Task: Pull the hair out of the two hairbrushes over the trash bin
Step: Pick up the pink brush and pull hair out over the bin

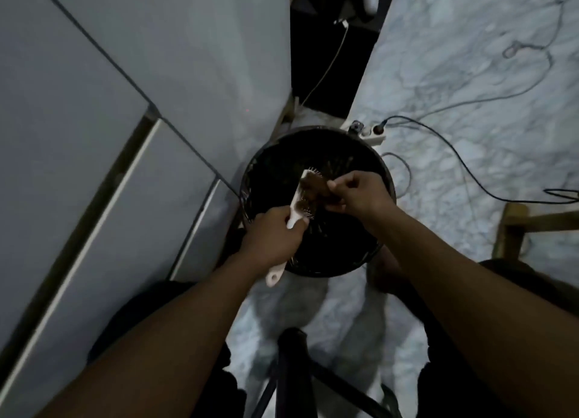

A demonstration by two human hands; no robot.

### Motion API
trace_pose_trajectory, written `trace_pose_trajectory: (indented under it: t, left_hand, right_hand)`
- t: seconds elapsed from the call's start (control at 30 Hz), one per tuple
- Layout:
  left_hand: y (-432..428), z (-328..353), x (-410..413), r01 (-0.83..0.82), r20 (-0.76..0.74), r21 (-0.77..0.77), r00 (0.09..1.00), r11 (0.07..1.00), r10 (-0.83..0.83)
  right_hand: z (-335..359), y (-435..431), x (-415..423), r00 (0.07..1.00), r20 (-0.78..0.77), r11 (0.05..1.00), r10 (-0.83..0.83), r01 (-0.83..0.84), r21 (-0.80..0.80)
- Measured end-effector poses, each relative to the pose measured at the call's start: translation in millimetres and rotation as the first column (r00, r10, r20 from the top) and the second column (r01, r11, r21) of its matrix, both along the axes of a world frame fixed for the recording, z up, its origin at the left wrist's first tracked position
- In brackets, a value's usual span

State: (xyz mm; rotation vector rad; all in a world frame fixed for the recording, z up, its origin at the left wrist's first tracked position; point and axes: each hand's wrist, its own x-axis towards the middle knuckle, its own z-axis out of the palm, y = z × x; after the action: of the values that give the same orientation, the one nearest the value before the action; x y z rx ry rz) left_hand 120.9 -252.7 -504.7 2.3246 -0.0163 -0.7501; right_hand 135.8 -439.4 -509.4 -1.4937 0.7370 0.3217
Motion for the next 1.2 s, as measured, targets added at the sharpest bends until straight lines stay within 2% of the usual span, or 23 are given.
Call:
trace_pose_trajectory:
  t: [0.17, 0.33, 0.6, 0.7, 0.87, 0.97, 1.03, 1.1, 1.2]
  left_hand:
    - [-6, -42, 11, 0.009, -0.053, 0.101, 0.999, 0.995, -0.003]
    - [-25, -53, 27, 0.059, -0.009, 0.156, 0.998, 0.986, -0.059]
    - [-26, -56, 47, 0.084, -0.094, 0.124, 0.993, 0.989, -0.073]
    - [-27, -54, 50, 0.05, -0.102, 0.092, 0.994, 0.995, -0.04]
    - [-33, -47, 53, 0.012, -0.079, 0.089, 0.997, 0.996, -0.005]
    - [-33, -45, 54, -0.001, -0.081, 0.048, 0.997, 0.999, 0.005]
    - [-34, -43, 54, 0.021, -0.048, 0.038, 0.999, 0.999, -0.019]
    - [-35, -40, 53, 0.05, 0.001, 0.042, 0.999, 0.998, -0.05]
    - [-37, -36, 51, 0.073, 0.026, 0.046, 0.997, 0.996, -0.074]
  right_hand:
    - [-43, 0, 17, 0.999, -0.047, 1.0, -0.005, 0.004, -0.015]
    - [-60, 1, 41, 0.991, -0.02, 0.978, 0.135, -0.136, -0.156]
    - [-69, 1, 45, 0.997, -0.076, 0.984, -0.014, 0.0, -0.177]
    - [-60, 0, 47, 0.994, -0.06, 0.992, -0.091, 0.086, -0.087]
    - [-47, -6, 51, 0.959, -0.086, 0.927, -0.271, 0.284, 0.243]
    - [-43, -11, 54, 0.959, -0.121, 0.905, -0.254, 0.28, 0.321]
    - [-42, -12, 53, 0.983, -0.08, 0.944, -0.163, 0.179, 0.277]
    - [-41, -7, 51, 0.998, 0.002, 0.985, -0.07, 0.069, 0.156]
    - [-37, -5, 45, 0.989, 0.116, 0.996, -0.091, 0.088, 0.032]
